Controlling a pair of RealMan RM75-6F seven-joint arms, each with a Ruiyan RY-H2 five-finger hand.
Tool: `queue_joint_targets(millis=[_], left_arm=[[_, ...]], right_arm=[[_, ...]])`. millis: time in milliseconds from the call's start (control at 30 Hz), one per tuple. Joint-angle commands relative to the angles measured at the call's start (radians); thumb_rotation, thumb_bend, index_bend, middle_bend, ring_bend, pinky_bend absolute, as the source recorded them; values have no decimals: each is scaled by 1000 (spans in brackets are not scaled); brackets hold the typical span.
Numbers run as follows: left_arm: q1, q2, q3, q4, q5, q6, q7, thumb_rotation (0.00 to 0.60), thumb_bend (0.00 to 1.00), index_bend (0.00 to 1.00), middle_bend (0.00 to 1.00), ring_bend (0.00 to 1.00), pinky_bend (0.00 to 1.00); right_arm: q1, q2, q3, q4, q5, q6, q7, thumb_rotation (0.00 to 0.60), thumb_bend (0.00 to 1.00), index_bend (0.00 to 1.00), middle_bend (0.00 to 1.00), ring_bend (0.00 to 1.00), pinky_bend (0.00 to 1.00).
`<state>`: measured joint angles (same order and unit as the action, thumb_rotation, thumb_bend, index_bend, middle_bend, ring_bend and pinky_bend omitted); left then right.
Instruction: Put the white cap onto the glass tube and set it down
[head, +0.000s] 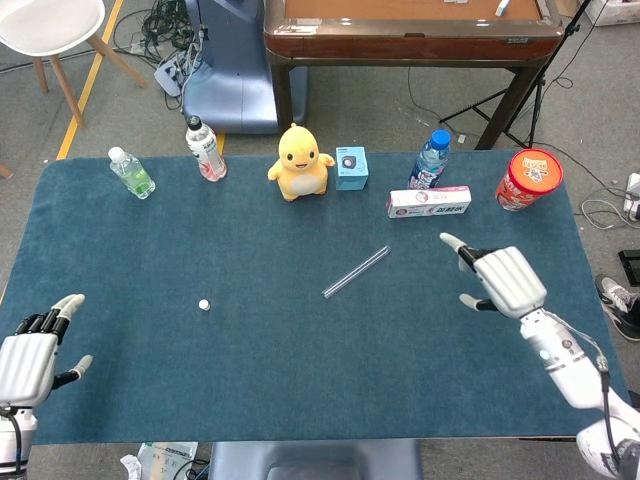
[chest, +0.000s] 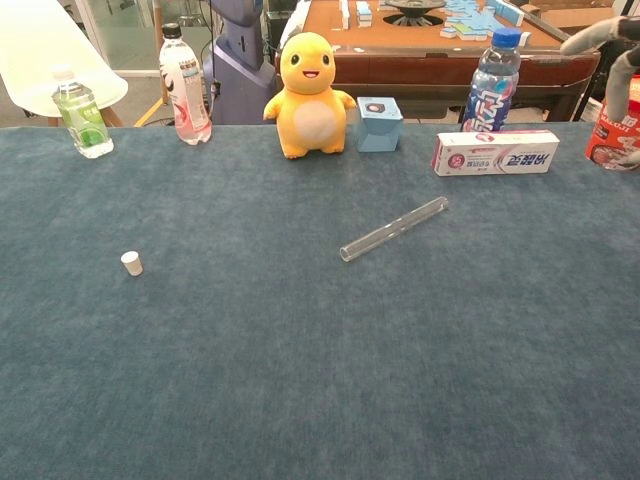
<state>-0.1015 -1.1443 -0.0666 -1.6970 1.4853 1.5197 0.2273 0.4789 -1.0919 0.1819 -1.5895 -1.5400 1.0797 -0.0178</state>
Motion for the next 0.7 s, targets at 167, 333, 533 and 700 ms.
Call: queue_joint_targets(millis=[167,333,533,700], left_arm=[[9,2,4,8,-3,7,-10,600,182,133,174,283,245],[13,2,2,17,-6,12,-25,600,182,133,174,283,245],[17,-3,5,27,-6,14,-36,600,182,133,174,283,245],[21,-6,5,33,-8,17,-44,600,182,133,174,283,245]], right_arm=[[169,-64,28,71,40,-202,-1,600,138,254,739,893,965],[248,-126,33,134,69,-284,-11,600,179,321,789,948,1000],[326,-207,32,231,84,-343,-16,600,245,401,821,985,1000],[377,-276,25,319,103,-387,-13,600,258,420,831,993,1000]])
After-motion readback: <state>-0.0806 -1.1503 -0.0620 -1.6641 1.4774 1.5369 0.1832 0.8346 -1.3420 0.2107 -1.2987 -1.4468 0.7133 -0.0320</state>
